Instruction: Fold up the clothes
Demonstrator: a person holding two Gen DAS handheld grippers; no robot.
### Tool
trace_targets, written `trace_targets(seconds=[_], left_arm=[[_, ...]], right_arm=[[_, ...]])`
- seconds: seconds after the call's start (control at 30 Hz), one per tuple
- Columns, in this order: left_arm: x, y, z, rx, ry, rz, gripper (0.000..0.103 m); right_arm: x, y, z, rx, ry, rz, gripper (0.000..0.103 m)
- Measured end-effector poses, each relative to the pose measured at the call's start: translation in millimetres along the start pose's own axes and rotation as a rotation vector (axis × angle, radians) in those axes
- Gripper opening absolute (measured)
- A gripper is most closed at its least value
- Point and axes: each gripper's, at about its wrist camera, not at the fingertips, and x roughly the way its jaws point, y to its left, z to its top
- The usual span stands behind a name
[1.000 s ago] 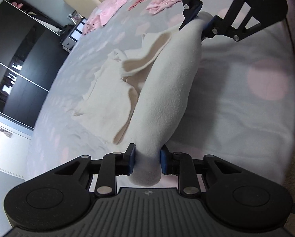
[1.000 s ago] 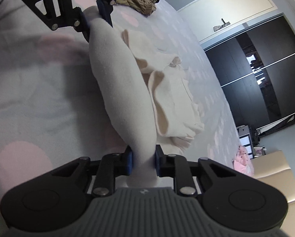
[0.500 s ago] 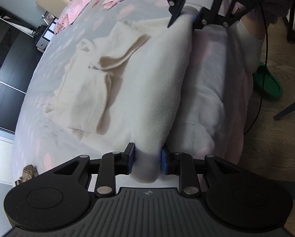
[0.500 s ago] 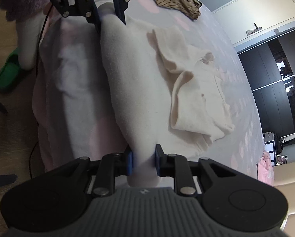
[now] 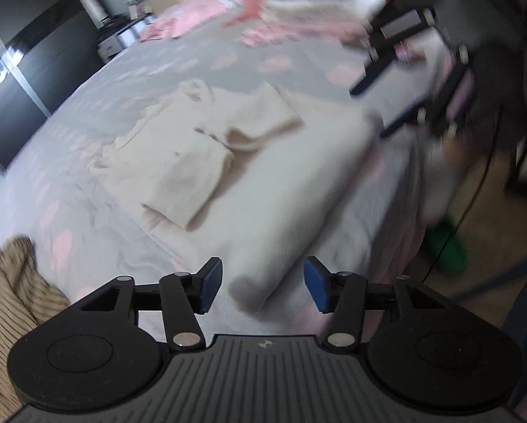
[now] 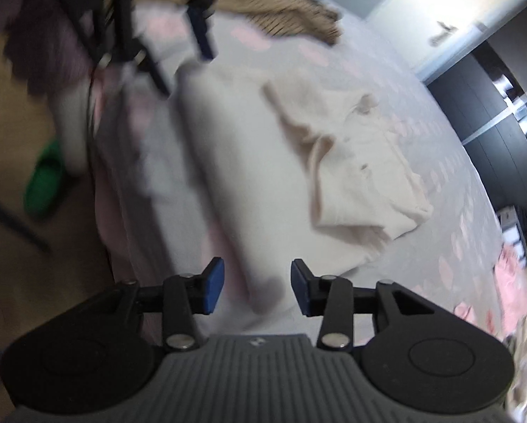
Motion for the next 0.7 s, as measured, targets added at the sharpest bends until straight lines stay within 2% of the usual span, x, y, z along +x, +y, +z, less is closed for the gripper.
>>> trace_targets(seconds=[0.17,0.2,0.27,0.3,0.33,0.43,0.53,0.7], left_arm=[[0,20,16,-0.171,-0.084,-0.041,0.051],[3,22,20,-0.195,-0.096,-0.048,0.047],[16,30,26,-0.251,-0.078,-0.075,0.038],[24,34,29,-0.278,-0.065,-0.092,0.033],[32,37,30,-0.302,-0.052,-0.103,0.033],[55,45,29,-0.357,-0.002,-0.134,0.033],[69,49,27,-0.369,0.015,-0.119,0.033],[83,64,32,-0.395,-0.009,-0.104,0.033]], right_arm=[[6,-21,12,0.197,-0.055,-0.022,0.043],[8,-25,15,0.234,-0.063,-0.029,0.043],[15,-32,22,0.305,-0.050,-0.014,0.033],[19,-35,25,0.340,-0.040,-0.004,0.017],[24,-39,28,0.375,-0.035,0.010,0.007],[40,-46,32,0.470,0.012,0.048,0.006],[57,-49,30,0.536,0.055,0.105,0.006],[78,-55,32,0.565,0.051,0.064,0.007]])
